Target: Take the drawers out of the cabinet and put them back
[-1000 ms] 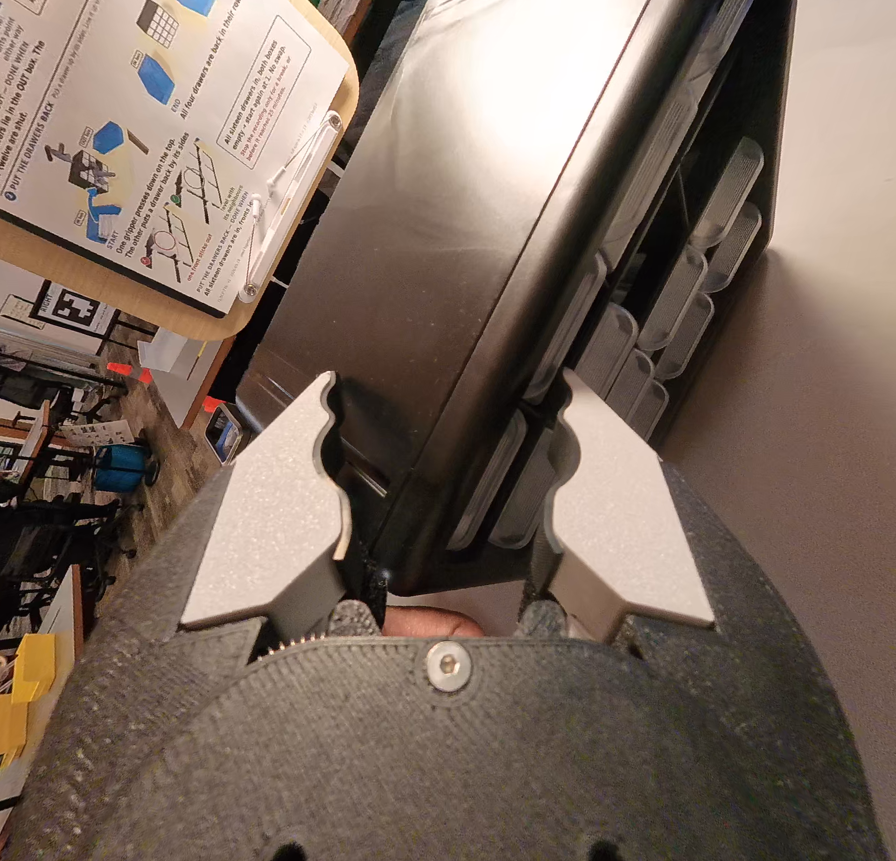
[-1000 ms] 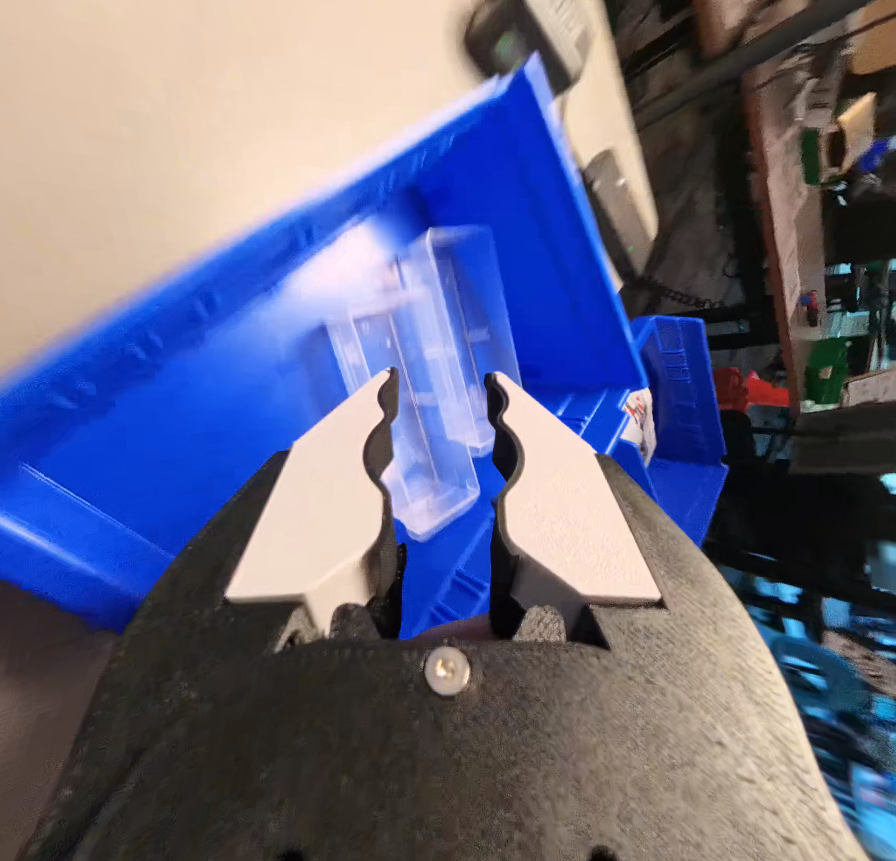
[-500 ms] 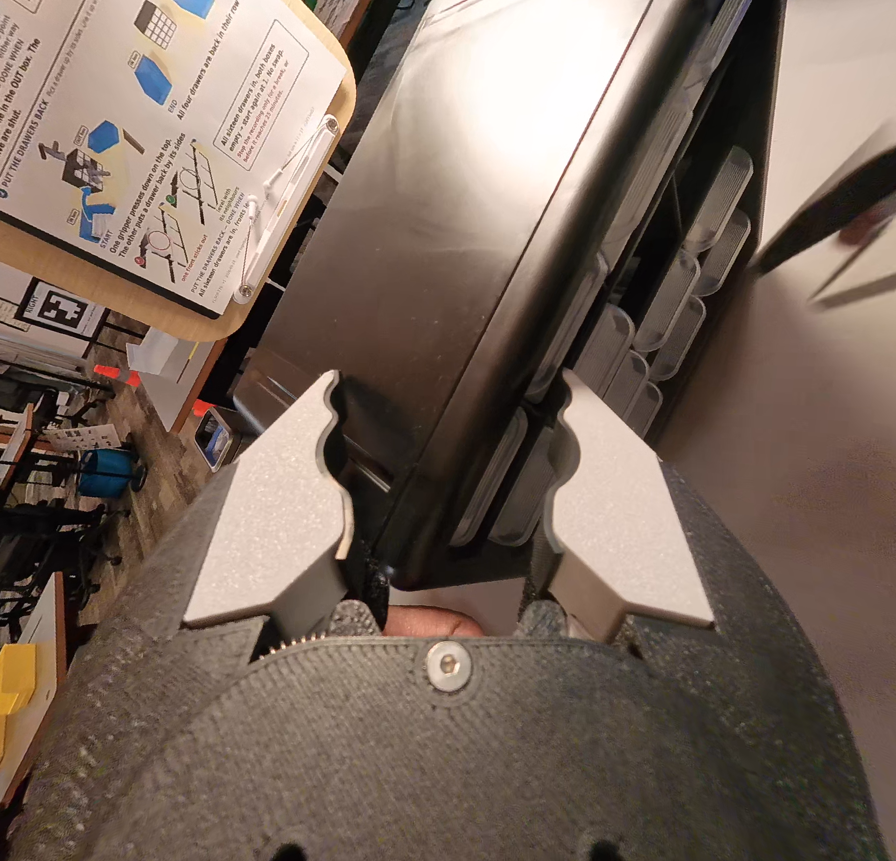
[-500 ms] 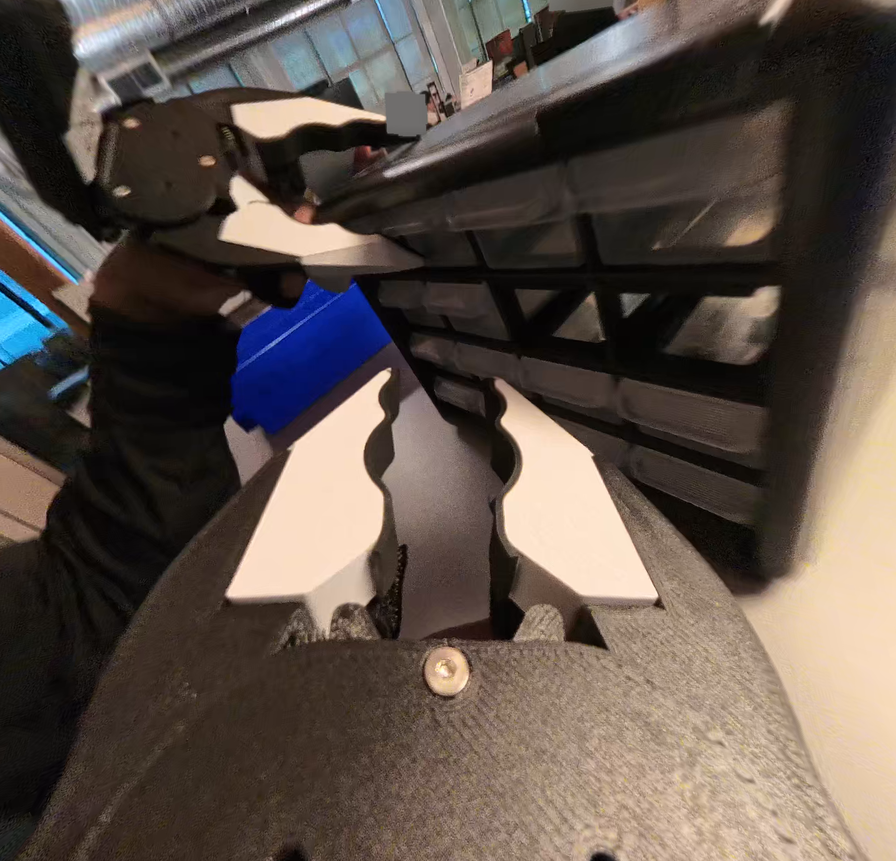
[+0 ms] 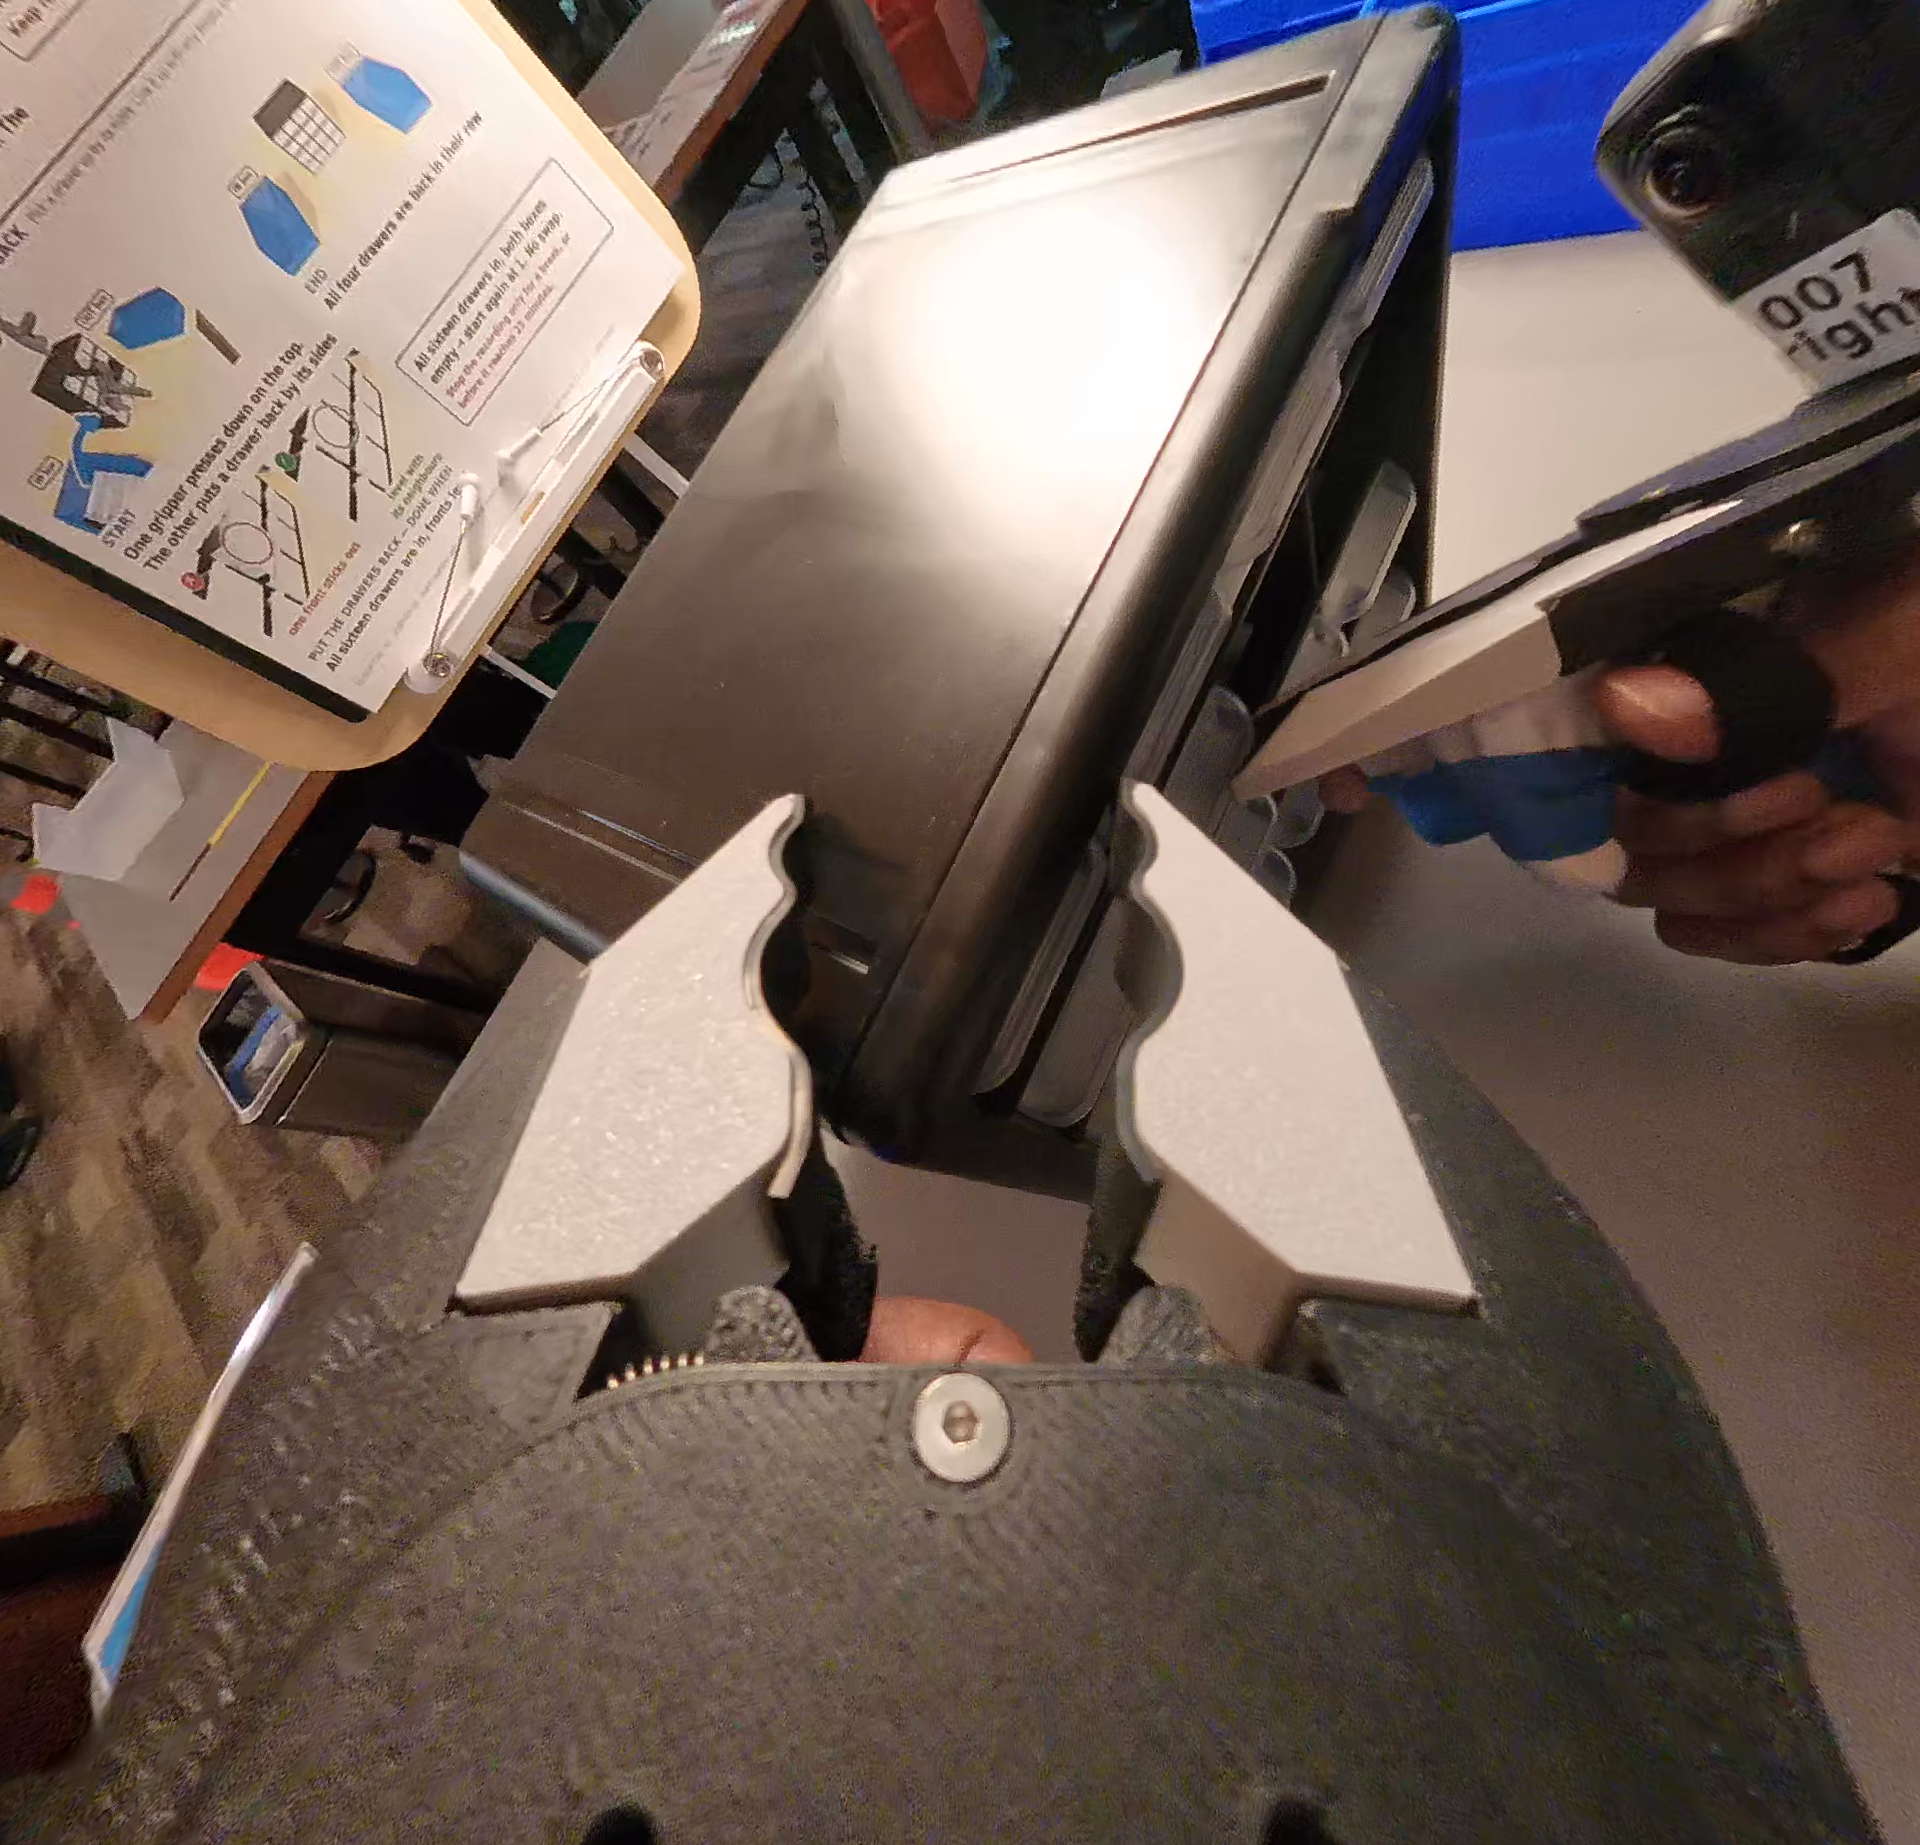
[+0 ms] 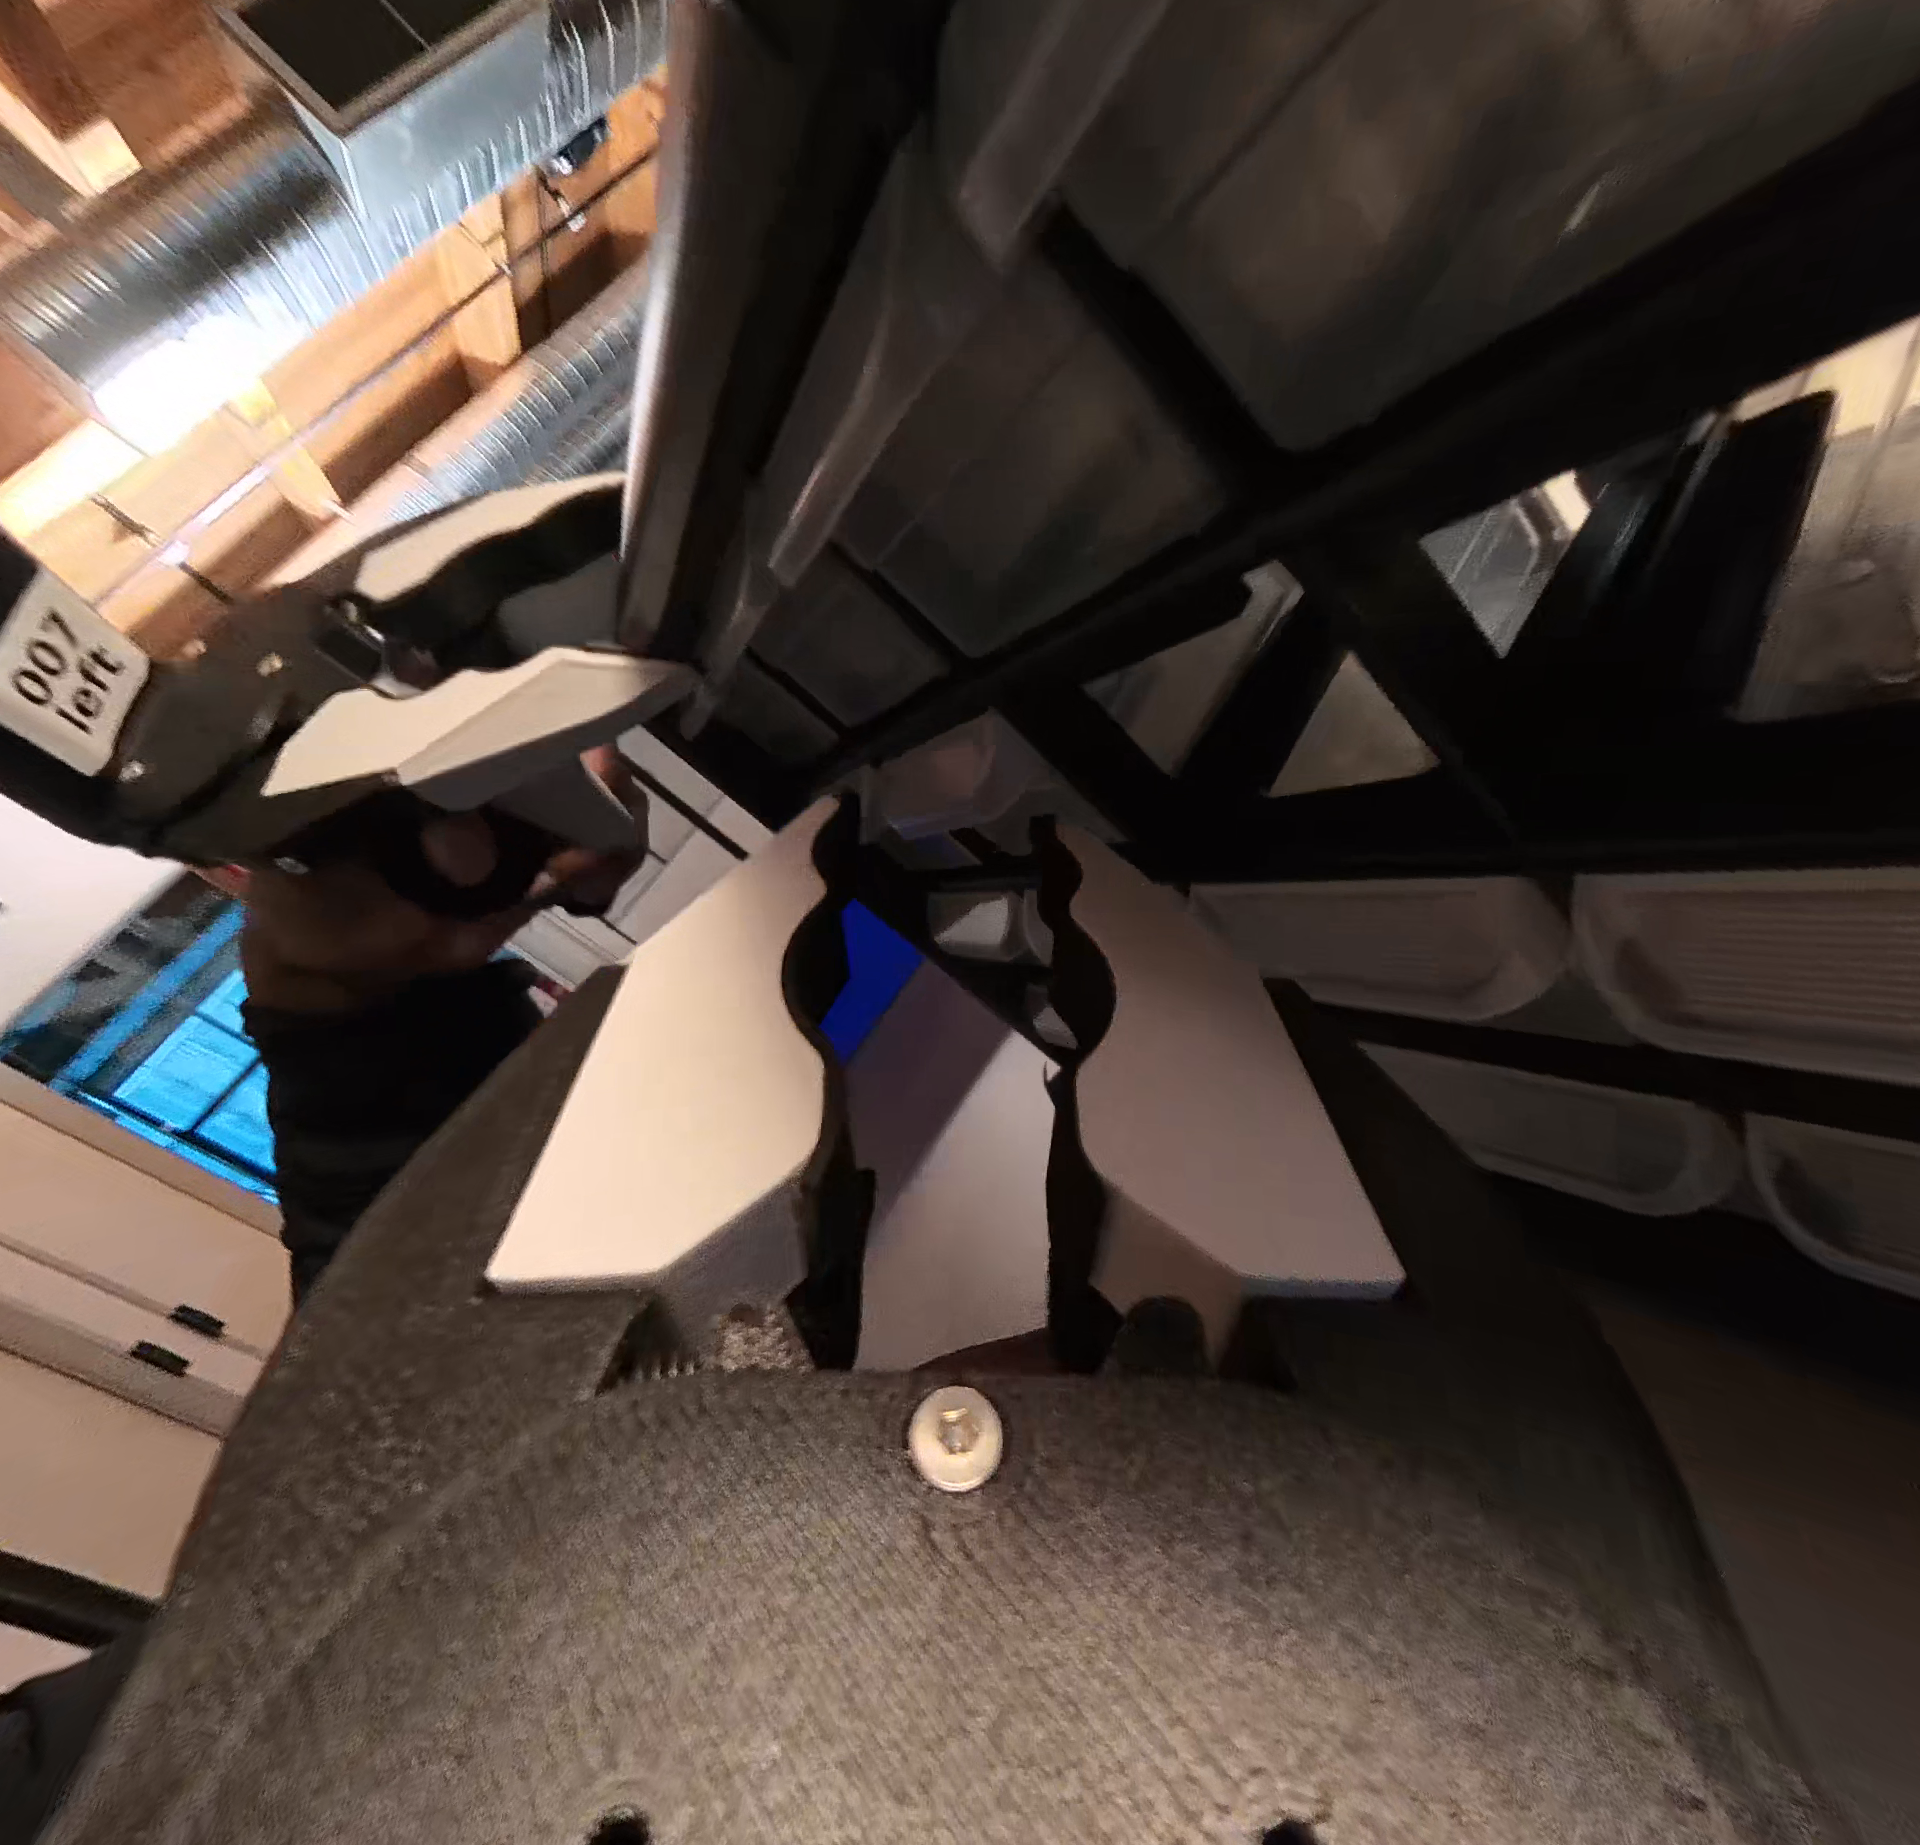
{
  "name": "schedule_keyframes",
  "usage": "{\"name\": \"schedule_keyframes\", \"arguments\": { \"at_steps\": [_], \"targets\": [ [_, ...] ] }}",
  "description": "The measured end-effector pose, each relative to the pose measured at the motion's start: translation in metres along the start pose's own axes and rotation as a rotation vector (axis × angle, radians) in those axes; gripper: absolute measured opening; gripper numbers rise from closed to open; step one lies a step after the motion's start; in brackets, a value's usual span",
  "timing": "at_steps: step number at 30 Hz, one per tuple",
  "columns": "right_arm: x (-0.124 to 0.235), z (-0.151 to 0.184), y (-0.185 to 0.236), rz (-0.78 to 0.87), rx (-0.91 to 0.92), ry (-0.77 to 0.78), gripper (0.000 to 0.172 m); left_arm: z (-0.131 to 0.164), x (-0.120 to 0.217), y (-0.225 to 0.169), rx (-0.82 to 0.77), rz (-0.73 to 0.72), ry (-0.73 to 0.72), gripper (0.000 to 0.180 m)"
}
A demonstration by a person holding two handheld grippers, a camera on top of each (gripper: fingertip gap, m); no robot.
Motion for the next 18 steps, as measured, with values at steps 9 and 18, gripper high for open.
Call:
{"name": "schedule_keyframes", "arguments": {
  "at_steps": [9, 18],
  "targets": [
    [-0.01, 0.009, 0.001, -0.049, -0.101, -0.066, 0.03, 0.001, 0.0, 0.0, -0.001, -0.006, 0.004, 0.057],
    [0.005, 0.031, 0.011, -0.144, -0.141, -0.161, 0.008, 0.002, 0.0, 0.0, -0.002, -0.006, 0.003, 0.057]
  ]
}}
Point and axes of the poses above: each gripper's, where its closed fingertips meet, x back along the fingers, z out of its underside, y = z × x across the jaws, the point moved 9 cm from there along x, back along the fingers, and after that the axes turned 5 degrees about y, right-handed, at the moved point
